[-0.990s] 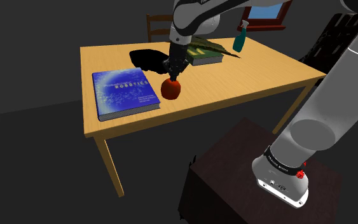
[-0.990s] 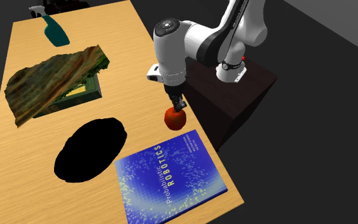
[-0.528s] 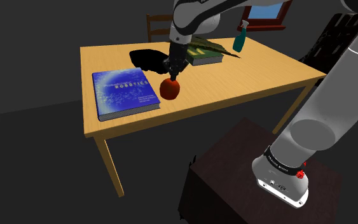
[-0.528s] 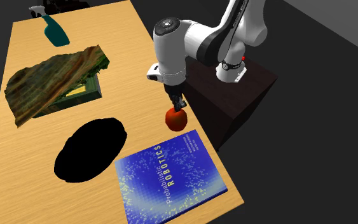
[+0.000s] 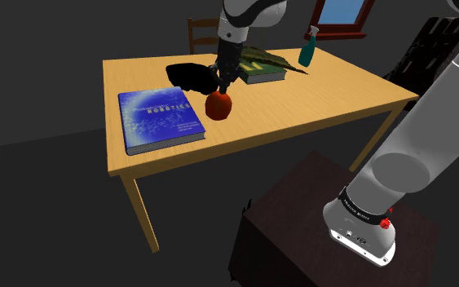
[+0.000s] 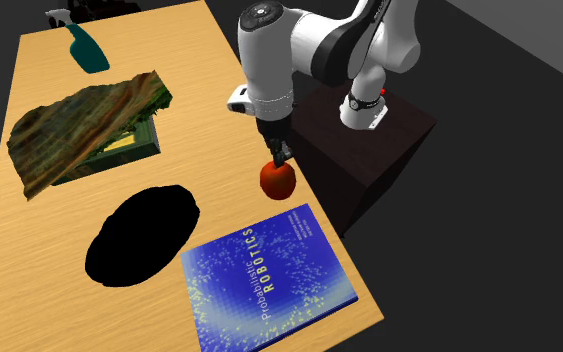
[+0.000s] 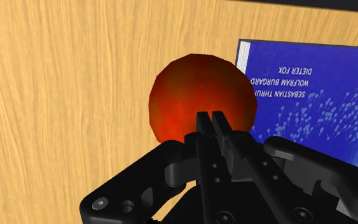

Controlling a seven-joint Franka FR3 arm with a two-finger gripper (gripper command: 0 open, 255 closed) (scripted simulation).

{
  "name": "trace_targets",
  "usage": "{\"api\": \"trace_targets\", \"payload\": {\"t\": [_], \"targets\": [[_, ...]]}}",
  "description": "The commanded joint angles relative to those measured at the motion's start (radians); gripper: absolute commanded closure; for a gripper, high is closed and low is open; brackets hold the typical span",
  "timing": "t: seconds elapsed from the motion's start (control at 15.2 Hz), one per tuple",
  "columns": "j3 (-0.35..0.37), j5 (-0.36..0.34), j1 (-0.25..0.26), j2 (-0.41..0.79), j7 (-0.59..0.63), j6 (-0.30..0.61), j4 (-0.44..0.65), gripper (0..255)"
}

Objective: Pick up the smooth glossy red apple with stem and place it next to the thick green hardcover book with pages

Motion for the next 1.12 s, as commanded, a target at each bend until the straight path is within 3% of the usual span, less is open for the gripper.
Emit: {"api": "trace_targets", "payload": {"t": [0.0, 1.06], "targets": [[-0.001, 0.0, -0.001, -0.008, 0.002, -0.026, 0.017, 255], [-0.005, -0.005, -0.004, -0.043, 0.021, -0.236, 0.194, 255]]}}
